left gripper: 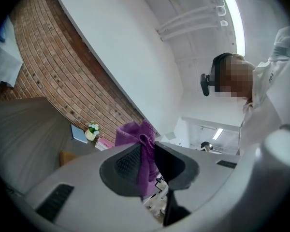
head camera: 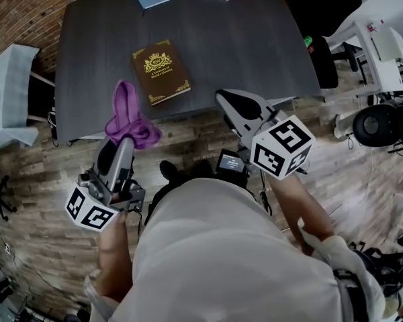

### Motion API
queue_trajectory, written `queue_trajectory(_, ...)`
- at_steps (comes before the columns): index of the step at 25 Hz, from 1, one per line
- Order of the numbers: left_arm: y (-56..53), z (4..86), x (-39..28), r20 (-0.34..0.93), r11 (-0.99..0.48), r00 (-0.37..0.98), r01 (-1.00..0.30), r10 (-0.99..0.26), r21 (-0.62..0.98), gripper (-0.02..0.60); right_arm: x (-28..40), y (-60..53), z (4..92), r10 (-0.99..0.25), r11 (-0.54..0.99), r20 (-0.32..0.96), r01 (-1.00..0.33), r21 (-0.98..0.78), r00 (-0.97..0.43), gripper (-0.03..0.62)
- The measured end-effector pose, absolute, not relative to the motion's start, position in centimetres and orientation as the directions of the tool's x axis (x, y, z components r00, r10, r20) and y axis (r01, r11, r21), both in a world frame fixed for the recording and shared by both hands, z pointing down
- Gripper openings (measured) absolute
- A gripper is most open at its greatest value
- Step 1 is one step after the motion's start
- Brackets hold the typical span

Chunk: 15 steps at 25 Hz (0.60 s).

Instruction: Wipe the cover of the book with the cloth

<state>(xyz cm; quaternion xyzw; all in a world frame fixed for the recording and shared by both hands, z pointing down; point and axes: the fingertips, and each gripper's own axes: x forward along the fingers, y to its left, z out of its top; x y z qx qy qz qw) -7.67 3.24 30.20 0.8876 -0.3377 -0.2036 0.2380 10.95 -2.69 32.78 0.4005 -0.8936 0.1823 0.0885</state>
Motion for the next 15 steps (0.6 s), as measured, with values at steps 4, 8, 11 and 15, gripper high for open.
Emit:
queue_trajectory(4, 4.8, 30.0, -4.9, -0.203, -0.650, 0.676, -0.514, -0.709, 0.560, 0.087, 13.1, -1.4, 33.0, -0.664, 0.631, 0.303, -0.730, -0.263, -0.683, 0.014)
queue_trajectory(8, 7.2, 30.5, -2.6, -0.186, -0.621, 0.654, -0.534, -0.733, 0.573, 0.087, 14.4, 0.8, 33.8, -0.616, 0.661, 0.310, -0.689, -0.296, -0.724, 0.014)
queue_trajectory(11, 8.6, 30.7, -1.9, -0.178, -0.599, 0.632, -0.549, -0.754, 0.583, 0.087, 14.5, 2.0, 33.9, -0.579, 0.690, 0.305, -0.654, -0.311, -0.756, 0.014)
queue_trajectory(15, 10.0, 30.9, -2.0, -0.177, -0.592, 0.624, -0.556, -0.761, 0.584, 0.087, 14.3, 2.7, 33.3, -0.581, 0.702, 0.280, -0.644, -0.303, -0.765, 0.014)
